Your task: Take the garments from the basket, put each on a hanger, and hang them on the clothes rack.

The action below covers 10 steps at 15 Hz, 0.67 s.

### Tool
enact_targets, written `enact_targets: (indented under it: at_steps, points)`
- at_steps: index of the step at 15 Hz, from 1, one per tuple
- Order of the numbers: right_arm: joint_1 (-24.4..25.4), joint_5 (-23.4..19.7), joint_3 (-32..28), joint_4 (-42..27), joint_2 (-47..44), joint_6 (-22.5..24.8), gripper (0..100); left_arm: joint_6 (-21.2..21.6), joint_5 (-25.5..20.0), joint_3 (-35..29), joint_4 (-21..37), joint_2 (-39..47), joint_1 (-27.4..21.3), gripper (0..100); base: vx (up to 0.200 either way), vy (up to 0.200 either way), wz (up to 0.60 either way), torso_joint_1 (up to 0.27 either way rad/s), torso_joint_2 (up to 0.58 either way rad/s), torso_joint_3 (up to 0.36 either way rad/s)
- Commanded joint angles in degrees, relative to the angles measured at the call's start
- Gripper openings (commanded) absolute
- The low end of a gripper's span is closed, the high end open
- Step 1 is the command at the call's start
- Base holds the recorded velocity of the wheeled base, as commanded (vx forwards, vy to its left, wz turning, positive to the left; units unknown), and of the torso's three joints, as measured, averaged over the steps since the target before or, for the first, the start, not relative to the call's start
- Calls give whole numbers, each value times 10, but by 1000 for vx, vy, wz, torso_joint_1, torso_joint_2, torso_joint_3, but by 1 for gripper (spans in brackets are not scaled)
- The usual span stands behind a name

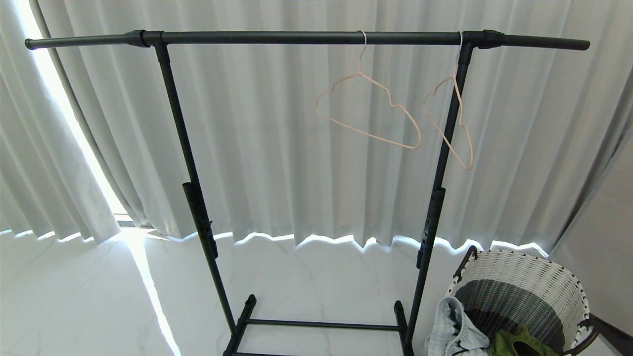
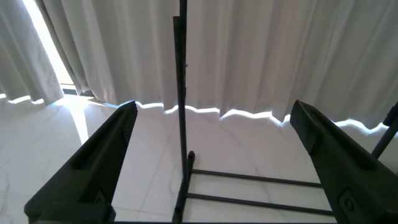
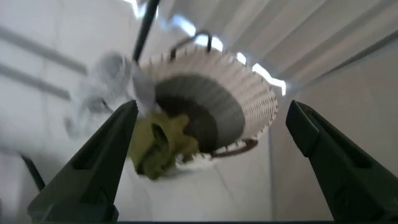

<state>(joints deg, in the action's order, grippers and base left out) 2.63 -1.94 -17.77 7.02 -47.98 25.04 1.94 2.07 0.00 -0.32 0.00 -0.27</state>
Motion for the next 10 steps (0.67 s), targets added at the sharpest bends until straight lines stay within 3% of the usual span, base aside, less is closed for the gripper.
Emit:
enact_targets:
  at_steps: [1, 4, 8, 10]
  points:
    - [-32, 4, -9, 59, -252, 115, 100, 0, 0, 0, 0, 0, 0, 100, 0, 0, 0, 0, 0, 0]
    - [-58, 4, 12, 119, -393, 193, 100, 0, 0, 0, 0, 0, 0, 100, 0, 0, 0, 0, 0, 0]
    - [-60, 4, 75, 304, -574, 227, 100, 0, 0, 0, 0, 0, 0, 100, 0, 0, 0, 0, 0, 0]
    - [-69, 8, 73, 330, -614, 254, 100, 0, 0, 0, 0, 0, 0, 100, 0, 0, 0, 0, 0, 0]
